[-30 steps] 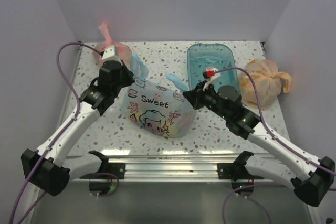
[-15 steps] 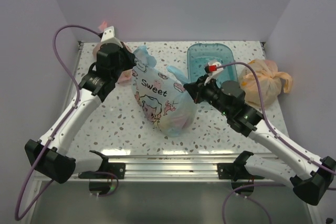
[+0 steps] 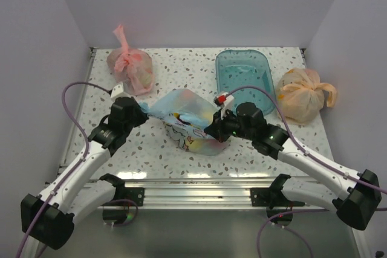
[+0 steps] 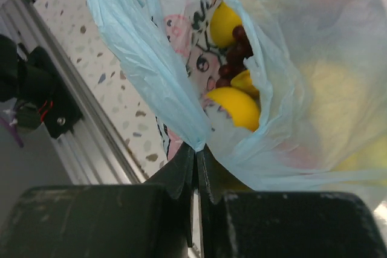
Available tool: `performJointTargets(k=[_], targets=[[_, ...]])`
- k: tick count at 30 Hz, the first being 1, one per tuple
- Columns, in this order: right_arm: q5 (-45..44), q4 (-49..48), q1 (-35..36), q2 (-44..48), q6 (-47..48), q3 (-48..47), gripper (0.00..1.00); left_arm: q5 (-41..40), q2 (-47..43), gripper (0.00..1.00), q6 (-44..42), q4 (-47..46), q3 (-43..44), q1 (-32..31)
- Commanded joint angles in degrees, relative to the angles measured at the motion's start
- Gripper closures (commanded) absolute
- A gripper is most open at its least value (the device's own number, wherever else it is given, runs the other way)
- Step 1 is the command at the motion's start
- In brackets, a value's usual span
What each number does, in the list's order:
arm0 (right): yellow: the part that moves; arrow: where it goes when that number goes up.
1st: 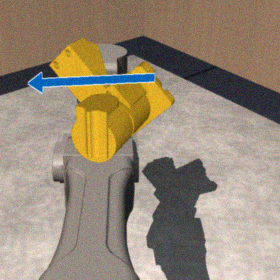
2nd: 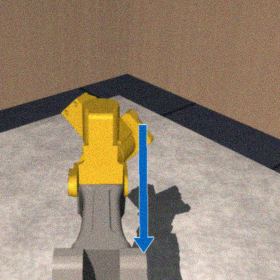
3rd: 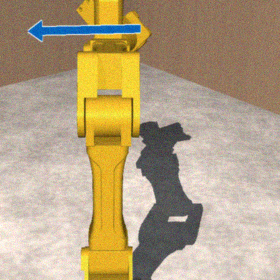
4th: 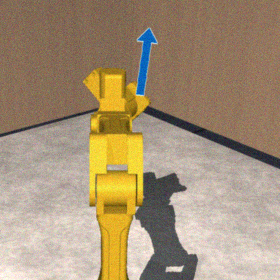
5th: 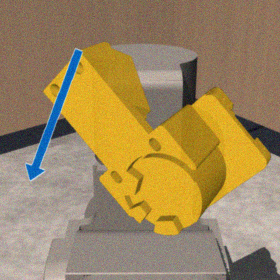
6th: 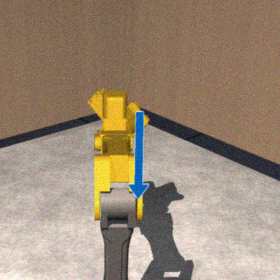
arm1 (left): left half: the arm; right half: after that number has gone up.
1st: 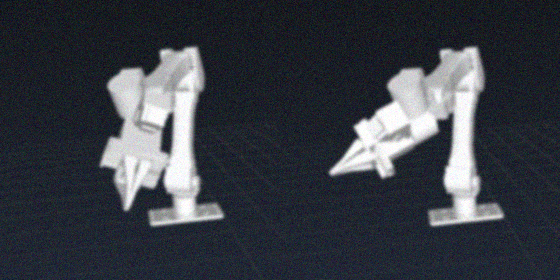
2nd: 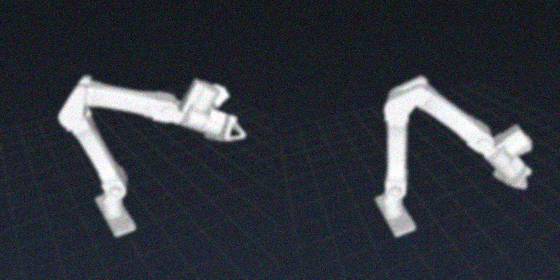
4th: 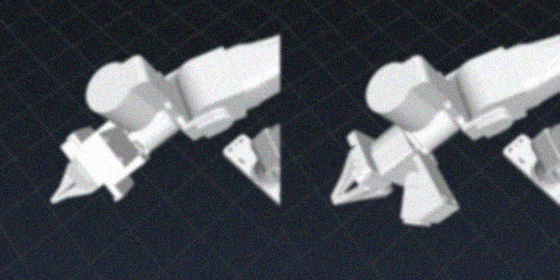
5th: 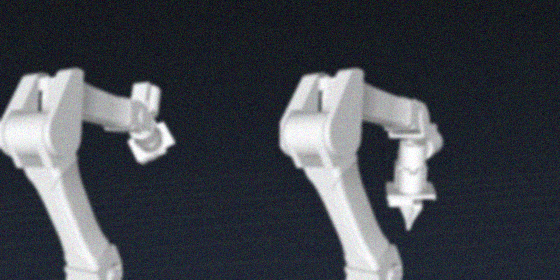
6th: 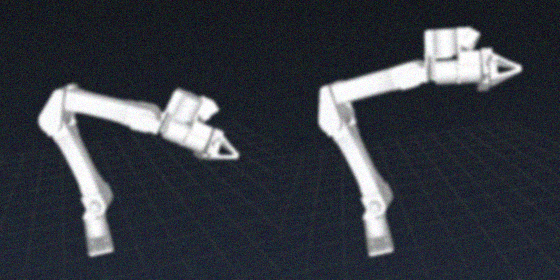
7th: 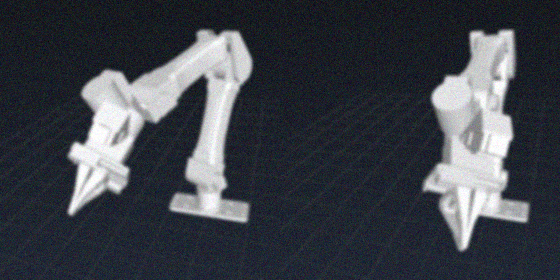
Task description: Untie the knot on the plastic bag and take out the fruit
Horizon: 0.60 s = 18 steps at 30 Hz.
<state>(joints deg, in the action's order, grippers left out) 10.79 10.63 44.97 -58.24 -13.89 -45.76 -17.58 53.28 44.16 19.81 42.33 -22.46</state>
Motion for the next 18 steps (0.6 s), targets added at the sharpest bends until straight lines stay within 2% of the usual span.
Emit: performJointTargets(k=[1, 6, 7, 9, 10, 11, 14, 18], targets=[[3.8, 13.26, 0.99, 1.55, -3.06, 3.48, 0.97, -11.77, -5.01, 1.0, 1.37, 3.73, -4.61, 3.12], [4.51, 21.61, 2.22, -2.31, -4.31, 3.14, 0.85, -11.86, -6.34, 1.0, 1.02, 7.34, -6.82, 3.21], [3.55, 23.01, 3.01, -3.01, -3.96, 2.61, 0.77, -11.77, -6.52, 1.0, 0.4, 7.69, -6.99, 3.12], [1.7, 26.7, 3.8, -3.9, -2.55, 0.25, 0.68, -10.64, -6.52, 1.0, -0.3, 7.43, -6.73, 3.12], [0.13, 27.76, 4.24, -3.47, -1.76, -0.9, 0.55, -10.11, -6.69, 1.0, -1.87, 6.82, -6.03, 3.12], [-0.58, 29.6, 4.25, -3.03, -1.49, -2.22, 0.49, -9.67, -6.61, 1.0, -2.58, 6.56, -5.51, 3.12], [-4.8, 32.42, 4.34, -1.0, -0.09, -9.77, 0.31, -8.7, -6.87, 1.0, -5.48, 6.29, -3.48, 3.12], [-9.02, 36.21, 4.34, -3.54, 2.02, -25.49, 0.19, -8.61, -7.83, 1.0, -7.6, 6.82, -2.34, 3.12]])
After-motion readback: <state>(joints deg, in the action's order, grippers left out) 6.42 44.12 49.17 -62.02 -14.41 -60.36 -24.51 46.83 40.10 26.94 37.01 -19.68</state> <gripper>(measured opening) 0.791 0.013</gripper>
